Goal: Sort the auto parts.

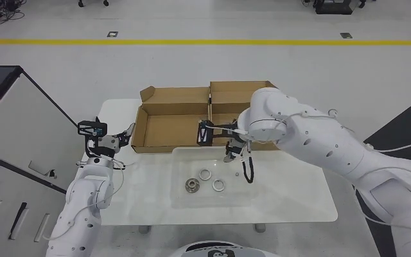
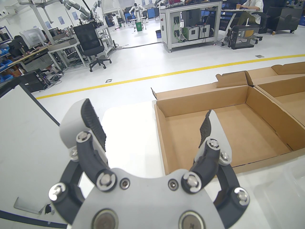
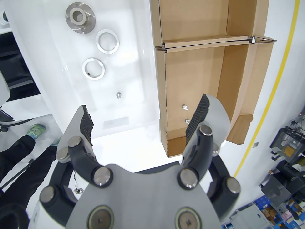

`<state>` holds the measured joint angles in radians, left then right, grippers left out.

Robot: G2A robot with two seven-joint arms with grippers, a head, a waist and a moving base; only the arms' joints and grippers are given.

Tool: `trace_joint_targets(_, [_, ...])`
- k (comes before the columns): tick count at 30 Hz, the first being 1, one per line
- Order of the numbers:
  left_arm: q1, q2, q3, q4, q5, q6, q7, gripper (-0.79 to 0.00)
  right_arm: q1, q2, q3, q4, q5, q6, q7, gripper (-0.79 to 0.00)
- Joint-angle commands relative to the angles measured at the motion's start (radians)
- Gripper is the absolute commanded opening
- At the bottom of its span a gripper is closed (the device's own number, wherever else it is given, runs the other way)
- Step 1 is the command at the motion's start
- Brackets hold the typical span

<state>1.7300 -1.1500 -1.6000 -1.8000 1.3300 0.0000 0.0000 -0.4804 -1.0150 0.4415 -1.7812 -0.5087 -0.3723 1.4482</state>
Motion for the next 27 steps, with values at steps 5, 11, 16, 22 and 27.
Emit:
trace_joint_targets(5, [0.0,0.0,0.0,0.0,0.0,0.0,0.0,0.0,-0.027,0.038,0.046,-0.102,0.023,0.072,0.071,0.0])
trace_joint_targets(11, [0.0,0.0,0.0,0.0,0.0,0.0,0.0,0.0,-0.077,0.065,0.048,-0.131,0.051,0.087,0.086,0.0])
trace_joint_targets(16, [0.0,0.0,0.0,0.0,0.0,0.0,0.0,0.0,-0.113,0.068,0.023,-0.108,0.062,0.072,0.072,0.0])
trace_joint_targets(22, [0.0,0.0,0.0,0.0,0.0,0.0,0.0,0.0,-0.109,0.058,-0.058,-0.077,0.053,0.078,0.077,0.0])
trace_joint_targets(27, [0.0,0.0,0.0,0.0,0.0,0.0,0.0,0.0,-0.102,0.045,-0.105,-0.03,0.059,0.077,0.076,0.0])
